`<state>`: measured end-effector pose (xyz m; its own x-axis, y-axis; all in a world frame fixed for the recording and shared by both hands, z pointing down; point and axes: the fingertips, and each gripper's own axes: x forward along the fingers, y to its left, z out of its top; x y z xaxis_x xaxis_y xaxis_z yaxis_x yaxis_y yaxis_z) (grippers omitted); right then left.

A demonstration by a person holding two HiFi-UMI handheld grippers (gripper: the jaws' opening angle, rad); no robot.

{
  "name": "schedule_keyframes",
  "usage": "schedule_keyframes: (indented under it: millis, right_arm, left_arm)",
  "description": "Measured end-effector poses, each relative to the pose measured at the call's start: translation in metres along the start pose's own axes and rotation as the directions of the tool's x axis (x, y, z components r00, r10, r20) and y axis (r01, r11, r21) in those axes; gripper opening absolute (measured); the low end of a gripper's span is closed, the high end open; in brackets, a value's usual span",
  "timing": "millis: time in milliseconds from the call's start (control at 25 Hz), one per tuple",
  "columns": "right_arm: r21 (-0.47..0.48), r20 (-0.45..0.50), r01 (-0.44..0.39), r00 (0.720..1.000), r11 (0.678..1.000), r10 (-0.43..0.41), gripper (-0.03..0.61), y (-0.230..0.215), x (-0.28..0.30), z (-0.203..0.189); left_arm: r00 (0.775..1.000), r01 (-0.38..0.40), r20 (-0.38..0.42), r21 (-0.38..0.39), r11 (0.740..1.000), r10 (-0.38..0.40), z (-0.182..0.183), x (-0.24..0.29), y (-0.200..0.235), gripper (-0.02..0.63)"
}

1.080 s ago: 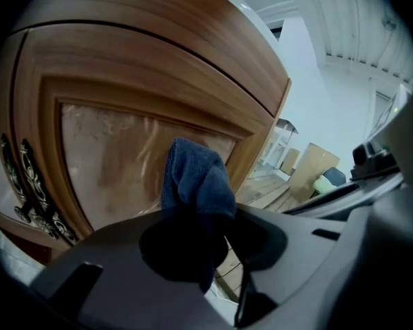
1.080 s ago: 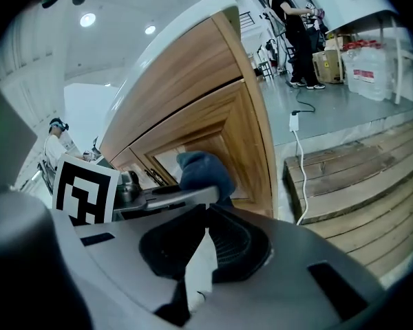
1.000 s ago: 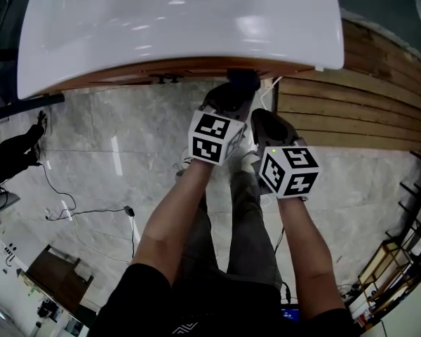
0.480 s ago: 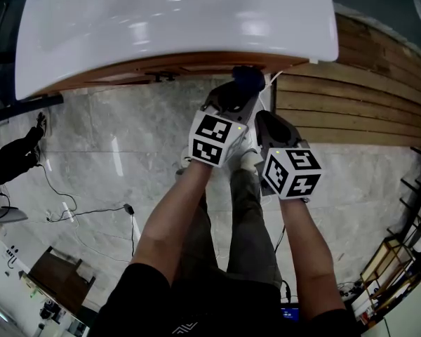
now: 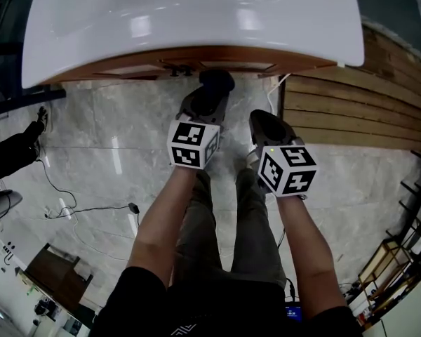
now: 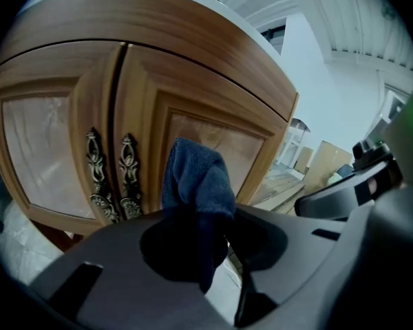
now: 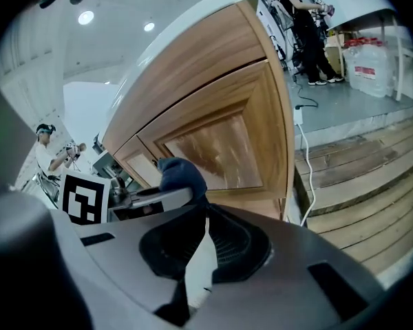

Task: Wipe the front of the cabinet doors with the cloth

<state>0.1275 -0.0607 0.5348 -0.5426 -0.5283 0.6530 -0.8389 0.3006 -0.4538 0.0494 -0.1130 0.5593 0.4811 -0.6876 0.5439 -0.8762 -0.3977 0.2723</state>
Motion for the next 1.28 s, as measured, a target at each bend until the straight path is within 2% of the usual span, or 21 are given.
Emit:
schedule_keyframes:
  millis: [280, 560, 760, 1040, 1160, 1280]
  right_arm:
    - [-0.037, -0.019, -0.022, 1.000, 0.999, 0.022, 0.041, 0.022, 0.024, -0.003]
    - [-0.040, -0.020, -0.031, 0.999, 0.999, 0.030, 0.041, 0.030, 0.033, 0.000]
    - [-0.040, -0.023, -0.028, 0.999, 0.999, 0.027, 0.041, 0.023, 0.028, -0.004]
    - [-0.022, -0.016, 0.003, 1.000, 1.000, -0.003, 0.041, 0.000, 0.014, -0.008]
    - [-0.010, -0.007, 0.012, 1.000, 1.000, -0.012, 0.041, -0.009, 0.009, -0.007]
    - [0.002, 0.000, 0.020, 1.000, 1.000, -0.020, 0.041, -0.017, 0.006, -0.007]
  left_arm:
    - [0.998, -0.063, -0.012, -0.023, 0.998, 0.063, -0.019, -0.015, 0.038, 0.104]
    - [0.996, -0.085, -0.027, -0.007, 0.996, 0.085, -0.032, -0.008, 0.050, 0.104]
    - [0.993, -0.110, -0.043, 0.015, 0.994, 0.111, -0.036, 0.006, 0.053, 0.104]
    - [0.989, -0.144, -0.042, 0.004, 0.990, 0.144, -0.034, 0.020, 0.055, 0.104]
    - [0.990, -0.134, -0.042, 0.005, 0.991, 0.134, -0.032, 0.027, 0.048, 0.104]
    - [0.994, -0.094, -0.046, 0.037, 0.995, 0.096, -0.030, 0.036, 0.030, 0.103]
